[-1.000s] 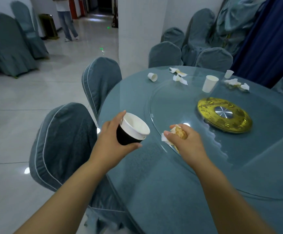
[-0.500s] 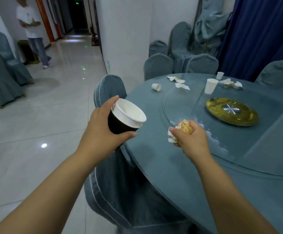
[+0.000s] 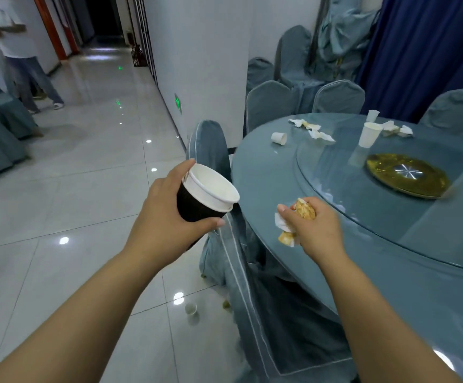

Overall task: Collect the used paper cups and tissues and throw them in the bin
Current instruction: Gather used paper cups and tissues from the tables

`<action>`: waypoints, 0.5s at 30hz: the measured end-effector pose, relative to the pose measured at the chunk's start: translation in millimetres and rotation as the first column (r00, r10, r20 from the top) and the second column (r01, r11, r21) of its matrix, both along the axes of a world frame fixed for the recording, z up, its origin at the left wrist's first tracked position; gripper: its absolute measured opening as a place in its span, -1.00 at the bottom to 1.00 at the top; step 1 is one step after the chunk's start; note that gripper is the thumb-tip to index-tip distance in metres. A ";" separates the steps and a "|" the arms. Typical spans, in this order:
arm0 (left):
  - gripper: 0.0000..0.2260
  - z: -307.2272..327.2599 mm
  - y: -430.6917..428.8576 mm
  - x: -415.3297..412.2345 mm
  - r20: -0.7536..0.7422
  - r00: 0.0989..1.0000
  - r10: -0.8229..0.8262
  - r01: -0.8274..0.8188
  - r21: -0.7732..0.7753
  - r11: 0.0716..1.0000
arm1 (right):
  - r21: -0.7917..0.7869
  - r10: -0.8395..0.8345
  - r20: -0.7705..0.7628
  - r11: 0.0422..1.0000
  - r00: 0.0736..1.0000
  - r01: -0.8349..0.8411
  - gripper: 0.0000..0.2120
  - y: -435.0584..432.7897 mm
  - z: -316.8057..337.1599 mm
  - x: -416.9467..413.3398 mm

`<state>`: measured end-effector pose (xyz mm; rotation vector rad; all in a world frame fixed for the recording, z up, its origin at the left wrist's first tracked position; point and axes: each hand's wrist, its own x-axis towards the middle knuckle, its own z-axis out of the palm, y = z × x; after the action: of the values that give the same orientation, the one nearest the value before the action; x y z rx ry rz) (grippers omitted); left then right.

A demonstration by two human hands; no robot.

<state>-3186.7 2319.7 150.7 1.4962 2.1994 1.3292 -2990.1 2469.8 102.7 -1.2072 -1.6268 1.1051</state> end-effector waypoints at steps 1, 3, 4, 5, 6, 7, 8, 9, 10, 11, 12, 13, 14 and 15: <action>-0.15 -2.7 5.0 -14.2 -0.003 1.000 -0.003 0.003 -0.007 1.000 | 0.002 -0.013 0.006 1.000 1.000 0.013 -0.73 4.6 -2.3 -15.1; -0.14 -8.1 18.9 -44.1 -0.007 1.000 -0.006 0.006 -0.015 1.000 | -0.002 -0.033 -0.001 0.999 0.999 0.033 -0.74 16.2 -6.1 -45.1; -0.14 -10.7 27.4 -59.3 -0.010 1.000 -0.008 0.008 -0.018 1.000 | -0.008 -0.040 -0.007 0.999 0.999 0.040 -0.76 23.7 -8.8 -60.1; -0.14 -13.3 36.7 -75.1 -0.012 1.000 -0.014 0.014 -0.023 1.000 | -0.025 -0.048 -0.009 0.999 0.999 0.048 -0.79 32.2 -11.7 -75.0; -0.14 -16.3 47.1 -91.4 -0.012 1.000 -0.024 0.023 -0.028 0.999 | -0.051 -0.055 -0.010 0.997 0.998 0.055 -0.82 40.9 -13.9 -89.4; -0.15 -18.3 58.0 -107.2 -0.007 0.999 -0.039 0.039 -0.031 0.999 | -0.076 -0.060 -0.014 0.995 0.998 0.059 -0.83 50.0 -15.7 -104.0; -0.17 -18.8 69.3 -122.7 -0.001 0.998 -0.063 0.063 -0.030 0.998 | -0.097 -0.069 -0.015 0.993 0.998 0.067 -0.83 59.0 -17.1 -117.8; -0.20 -18.7 81.1 -137.9 0.001 0.996 -0.092 0.092 -0.021 0.996 | -0.114 -0.079 -0.019 0.991 0.997 0.076 -0.83 67.4 -16.5 -131.2; -0.23 -18.2 93.1 -153.2 -0.001 0.993 -0.117 0.117 -0.008 0.993 | -0.123 -0.086 -0.024 0.989 0.996 0.083 -0.83 76.1 -14.8 -144.3; -0.24 -18.0 104.5 -167.8 -0.007 0.991 -0.132 0.132 -0.002 0.991 | -0.126 -0.087 -0.035 0.989 0.996 0.082 -0.84 83.5 -11.9 -157.8; -0.24 -18.3 115.2 -182.4 -0.012 0.990 -0.141 0.141 -0.001 0.990 | -0.132 -0.093 -0.043 0.987 0.995 0.086 -0.83 90.2 -8.8 -170.6; -0.24 -18.7 125.5 -196.8 -0.015 0.989 -0.147 0.147 0.002 0.989 | -0.140 -0.104 -0.051 0.986 0.993 0.096 -0.82 97.1 -5.6 -184.0; -0.24 -19.0 135.8 -210.5 -0.010 0.989 -0.151 0.151 0.012 0.988 | -0.149 -0.116 -0.057 0.983 0.992 0.107 -0.79 103.6 -1.9 -197.0; -0.24 -20.4 146.0 -224.7 0.000 0.987 -0.158 0.158 0.021 0.987 | -0.158 -0.129 -0.054 0.980 0.990 0.119 -0.77 110.8 0.3 -209.9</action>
<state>-3411.4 2465.7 130.2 1.6373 2.0236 1.3061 -3200.0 2580.5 103.0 -1.3402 -1.4184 1.1950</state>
